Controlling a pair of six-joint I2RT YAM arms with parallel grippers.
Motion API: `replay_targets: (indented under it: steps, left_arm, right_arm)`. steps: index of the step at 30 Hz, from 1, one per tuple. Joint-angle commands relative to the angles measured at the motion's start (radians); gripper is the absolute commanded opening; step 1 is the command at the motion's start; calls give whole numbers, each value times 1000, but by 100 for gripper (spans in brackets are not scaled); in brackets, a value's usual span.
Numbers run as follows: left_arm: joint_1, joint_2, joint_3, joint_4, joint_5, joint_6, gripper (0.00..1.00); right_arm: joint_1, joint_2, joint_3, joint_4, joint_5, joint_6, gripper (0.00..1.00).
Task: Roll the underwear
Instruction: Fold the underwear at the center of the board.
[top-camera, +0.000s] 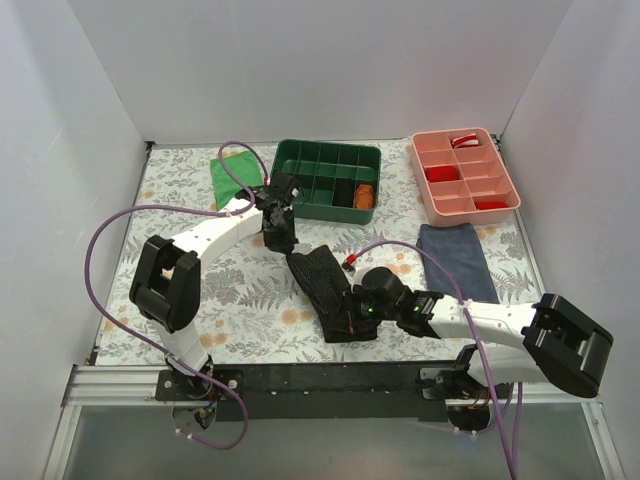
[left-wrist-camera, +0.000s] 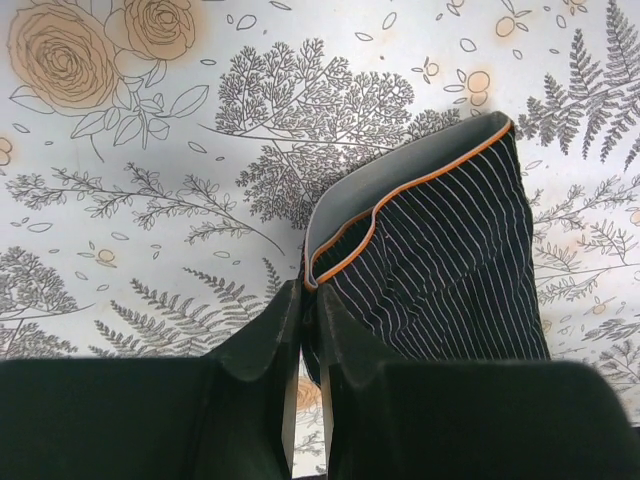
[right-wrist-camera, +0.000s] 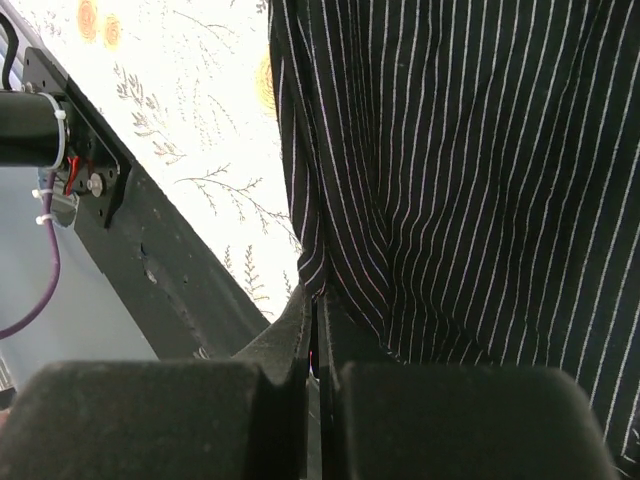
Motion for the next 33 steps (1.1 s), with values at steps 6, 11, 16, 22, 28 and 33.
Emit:
replay_targets:
  steps: [6,11,16,22,28,33]
  left_arm:
    - [-17,-83,-48,-156,-181,6,0]
    - [-17,-137,-73,-221,-212,-30,0]
    - [-17,-107,-14,-254,-189,-4,0]
    - [-29,1,114,-280,-180,54,0]
    - [-58,119,196,-323,-205,89,0]
    - [-66,75,93,-275,-235,56,0]
  right_arm:
    - [-19,-12,-5,39,-63,-24,1]
    - [-23,25,22,59,-152,-72,1]
    - [-25,68,45,69,-205,-86,1]
    - [-34,4,2,70,-108,-36,1]
    - [-60,-26,-25,84,-103,-24,1]
    - [-60,14,8,44,-116,-52,1]
